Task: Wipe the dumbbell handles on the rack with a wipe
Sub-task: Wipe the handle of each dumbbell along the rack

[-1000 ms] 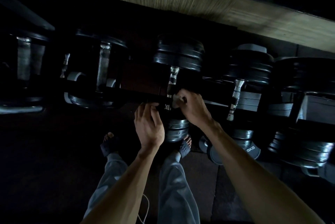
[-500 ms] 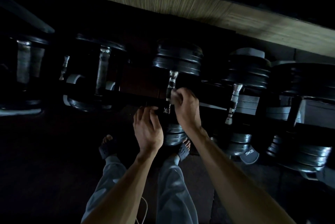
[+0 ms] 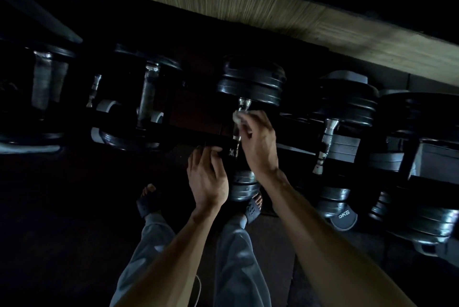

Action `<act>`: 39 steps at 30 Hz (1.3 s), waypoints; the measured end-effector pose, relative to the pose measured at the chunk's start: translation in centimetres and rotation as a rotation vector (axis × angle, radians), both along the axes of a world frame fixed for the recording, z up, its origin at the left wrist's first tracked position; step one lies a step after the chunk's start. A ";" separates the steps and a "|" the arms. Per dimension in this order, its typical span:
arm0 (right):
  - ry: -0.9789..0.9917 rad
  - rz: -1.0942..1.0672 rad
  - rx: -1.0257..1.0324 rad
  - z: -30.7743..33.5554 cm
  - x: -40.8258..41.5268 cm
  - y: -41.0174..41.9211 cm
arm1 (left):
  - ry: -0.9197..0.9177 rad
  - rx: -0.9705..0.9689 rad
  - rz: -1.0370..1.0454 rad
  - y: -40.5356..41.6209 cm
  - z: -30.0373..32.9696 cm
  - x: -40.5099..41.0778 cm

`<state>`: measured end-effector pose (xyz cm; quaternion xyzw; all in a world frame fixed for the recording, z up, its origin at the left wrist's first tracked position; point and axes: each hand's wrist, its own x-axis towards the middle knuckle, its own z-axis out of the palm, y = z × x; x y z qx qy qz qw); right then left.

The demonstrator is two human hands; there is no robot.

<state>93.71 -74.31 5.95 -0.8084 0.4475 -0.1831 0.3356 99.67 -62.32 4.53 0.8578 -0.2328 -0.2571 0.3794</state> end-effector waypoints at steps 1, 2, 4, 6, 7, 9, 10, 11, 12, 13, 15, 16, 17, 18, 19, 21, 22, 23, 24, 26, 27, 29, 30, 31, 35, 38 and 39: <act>0.028 0.001 -0.031 -0.2 0.2 -0.5 | -0.001 0.001 0.001 -0.1 0.0 0.0; 0.064 0.014 -0.053 -0.4 0.3 -0.7 | 0.002 0.004 0.002 -0.1 -0.1 0.0; 0.098 0.079 -0.074 -0.3 0.0 -0.7 | 0.004 0.007 0.002 0.0 -0.2 0.0; 0.123 0.213 -0.066 -0.4 -0.6 -0.3 | 0.002 0.007 -0.005 0.0 -0.2 0.0; 0.147 0.283 -0.040 -0.5 -0.8 -0.1 | 0.004 0.010 -0.009 -0.1 -0.2 0.1; 0.198 0.376 -0.018 -0.4 -1.1 -0.2 | -0.008 0.008 -0.022 0.0 -0.1 0.1; 0.219 0.393 -0.039 -0.4 -1.1 -0.6 | -0.013 0.004 -0.020 0.0 0.0 0.1; 0.240 0.391 -0.072 -0.4 -0.9 -1.1 | -0.012 0.000 -0.013 0.0 0.0 0.1; 0.267 0.385 -0.127 -0.5 -0.5 -1.6 | -0.012 -0.004 -0.006 0.0 0.0 0.1; 0.293 0.367 -0.173 -0.6 0.0 -2.1 | -0.012 -0.007 -0.001 0.0 0.1 0.1; 0.314 0.278 -0.147 -0.9 0.9 -2.8 | -0.014 -0.010 0.003 0.1 0.0 0.0; 0.315 0.247 -0.114 -1.0 1.1 -2.9 | -0.019 -0.011 -0.001 0.0 0.0 0.0; 0.317 0.254 -0.079 -1.0 0.9 -2.5 | -0.021 -0.010 -0.007 0.0 0.0 0.0; 0.313 0.297 -0.058 -0.8 0.5 -2.0 | -0.023 -0.008 -0.013 0.0 0.0 0.1; 0.310 0.365 -0.049 -0.5 0.0 -1.5 | -0.019 -0.003 -0.016 0.0 0.0 0.1; 0.323 0.534 -0.021 0.2 -1.0 -0.7 | -0.003 0.009 -0.016 0.0 0.0 0.1; 0.343 0.590 0.004 0.4 -1.1 -0.8 | 0.001 0.012 -0.014 0.0 0.0 0.1; 0.358 0.596 0.011 0.6 -0.9 -1.2 | 0.002 0.012 -0.011 0.1 0.0 0.1; 0.358 0.564 0.011 0.5 -0.5 -1.9 | 0.000 0.012 -0.010 0.1 -0.1 0.1; 0.353 0.474 -0.026 0.3 0.4 -3.2 | 0.004 0.020 -0.016 0.0 -0.1 0.1; 0.346 0.441 -0.070 0.2 0.6 -3.4 | 0.006 0.026 -0.017 0.0 -0.2 0.1; 0.338 0.464 -0.078 0.0 0.3 -3.0 | 0.013 0.035 -0.020 0.1 -0.3 0.1; 0.326 0.521 -0.059 0.0 -0.2 -2.5 | 0.016 0.037 -0.025 0.1 -0.3 0.1; 0.327 0.579 -0.023 0.0 -0.6 -1.9 | 0.024 0.039 -0.031 0.2 -0.3 0.2; 0.179 0.396 0.243 0.9 -2.1 -0.4 | 0.035 0.045 -0.125 0.5 0.3 0.6; 0.075 0.128 0.375 1.9 -3.4 0.1 | 0.021 0.020 -0.106 0.7 1.1 0.9; 0.051 0.081 0.433 2.3 -4.1 0.3 | 0.016 0.019 -0.077 0.5 1.4 0.7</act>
